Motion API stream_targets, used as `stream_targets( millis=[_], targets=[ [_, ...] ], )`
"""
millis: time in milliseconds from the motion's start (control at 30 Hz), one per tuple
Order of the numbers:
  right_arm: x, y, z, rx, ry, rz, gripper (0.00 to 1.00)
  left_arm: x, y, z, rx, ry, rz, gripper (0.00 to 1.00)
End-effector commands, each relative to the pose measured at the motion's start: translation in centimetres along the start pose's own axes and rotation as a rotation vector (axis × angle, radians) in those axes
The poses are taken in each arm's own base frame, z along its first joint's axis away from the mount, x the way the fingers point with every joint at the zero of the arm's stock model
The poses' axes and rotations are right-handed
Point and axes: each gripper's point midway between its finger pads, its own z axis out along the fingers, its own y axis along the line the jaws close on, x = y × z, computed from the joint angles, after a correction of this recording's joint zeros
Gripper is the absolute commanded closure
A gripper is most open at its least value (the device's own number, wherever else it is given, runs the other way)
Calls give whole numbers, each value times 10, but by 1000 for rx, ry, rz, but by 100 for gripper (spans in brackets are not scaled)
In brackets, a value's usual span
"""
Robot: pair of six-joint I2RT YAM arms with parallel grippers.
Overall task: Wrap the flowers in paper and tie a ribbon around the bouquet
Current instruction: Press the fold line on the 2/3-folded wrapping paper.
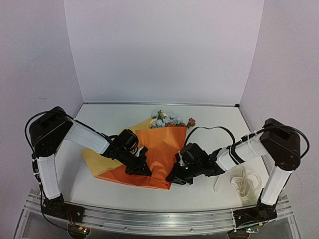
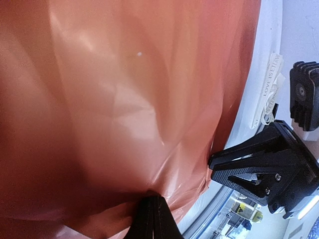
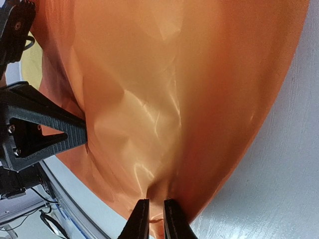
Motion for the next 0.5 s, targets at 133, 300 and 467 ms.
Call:
stream_targets(
  millis=[133, 300, 467],
  targets=[
    [-28, -17, 1, 16, -97, 101, 86, 9, 45, 8, -164, 33, -56, 100],
    [-49, -22, -2, -8, -118, 154, 86, 10, 49, 8, -181, 39, -55, 100],
    [-74, -26, -3, -26, -138, 198, 86, 10, 50, 8, -190, 43, -49, 100]
  ],
)
